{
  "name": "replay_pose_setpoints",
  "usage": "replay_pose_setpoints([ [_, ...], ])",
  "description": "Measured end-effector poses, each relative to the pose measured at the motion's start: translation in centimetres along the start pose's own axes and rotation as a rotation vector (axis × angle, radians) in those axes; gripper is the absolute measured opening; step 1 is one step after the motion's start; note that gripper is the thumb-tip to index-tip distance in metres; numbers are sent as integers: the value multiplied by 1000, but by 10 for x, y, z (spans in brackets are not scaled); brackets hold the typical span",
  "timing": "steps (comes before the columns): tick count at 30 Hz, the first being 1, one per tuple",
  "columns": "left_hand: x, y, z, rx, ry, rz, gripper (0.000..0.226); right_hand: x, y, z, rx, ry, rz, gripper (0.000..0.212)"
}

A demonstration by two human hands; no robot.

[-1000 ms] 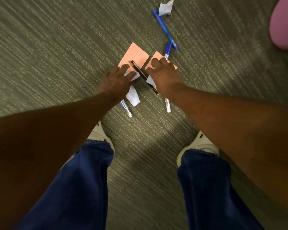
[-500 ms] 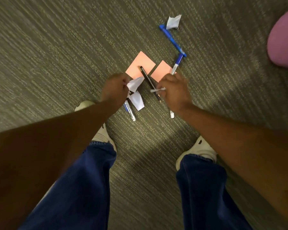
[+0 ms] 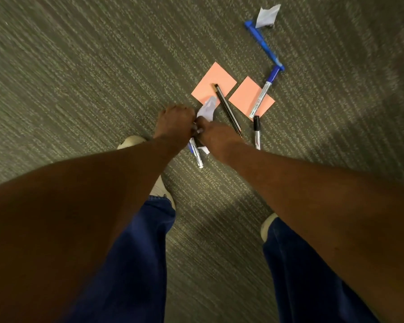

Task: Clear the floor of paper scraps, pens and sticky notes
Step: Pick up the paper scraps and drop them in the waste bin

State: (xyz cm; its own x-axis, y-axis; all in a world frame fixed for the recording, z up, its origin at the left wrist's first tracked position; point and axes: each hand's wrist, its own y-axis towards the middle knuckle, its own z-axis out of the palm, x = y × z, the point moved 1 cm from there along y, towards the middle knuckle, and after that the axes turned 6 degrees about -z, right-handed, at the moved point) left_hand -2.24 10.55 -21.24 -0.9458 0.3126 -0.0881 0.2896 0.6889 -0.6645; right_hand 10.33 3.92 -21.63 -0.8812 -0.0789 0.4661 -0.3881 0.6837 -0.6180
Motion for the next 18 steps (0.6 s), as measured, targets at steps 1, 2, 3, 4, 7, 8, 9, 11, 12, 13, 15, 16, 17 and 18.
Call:
replay_pose_setpoints([
  [1,0,2,-1,1,-21,1,22,-1,0,2,-3,4,2,30],
  [2,0,3,-2,-4,-62,-3,19,-3,-2,3,-10,9,-2,28],
  [3,0,4,-2,-6,-126,-18,18,-5,-6,2,-28,25,-1,29],
  [4,1,4,-3,-11,-212,-49,19,-7,-11,2,-58,46,3,30],
  [7,0,3,-9,-53,-409,-119,20,-14,-28,5,-144,120,33,39],
  [8,-3,2,-11,-41,-434,-93,19,-16,-35,6,-174,167,72,36],
  [9,-9,1,-12,-18,-444,-46,19,-18,-41,8,-196,226,124,31],
  [11,-22,1,-13,24,-491,8,18,-25,-53,10,-230,362,239,23],
  [12,-28,3,-12,27,-510,10,18,-28,-58,10,-247,442,288,23],
  [13,-33,7,-11,19,-511,3,17,-33,-62,9,-266,536,330,24],
  [15,-42,15,-9,-10,-466,-28,13,-40,-68,0,-340,760,385,21],
  [16,-46,19,-9,-33,-442,-47,11,-44,-68,-9,-395,854,403,21],
  [17,-48,23,-8,-57,-428,-63,12,-50,-67,-21,-464,905,414,20],
  [18,-50,25,-9,-77,-434,-79,14,-56,-64,-35,-540,915,421,21],
])
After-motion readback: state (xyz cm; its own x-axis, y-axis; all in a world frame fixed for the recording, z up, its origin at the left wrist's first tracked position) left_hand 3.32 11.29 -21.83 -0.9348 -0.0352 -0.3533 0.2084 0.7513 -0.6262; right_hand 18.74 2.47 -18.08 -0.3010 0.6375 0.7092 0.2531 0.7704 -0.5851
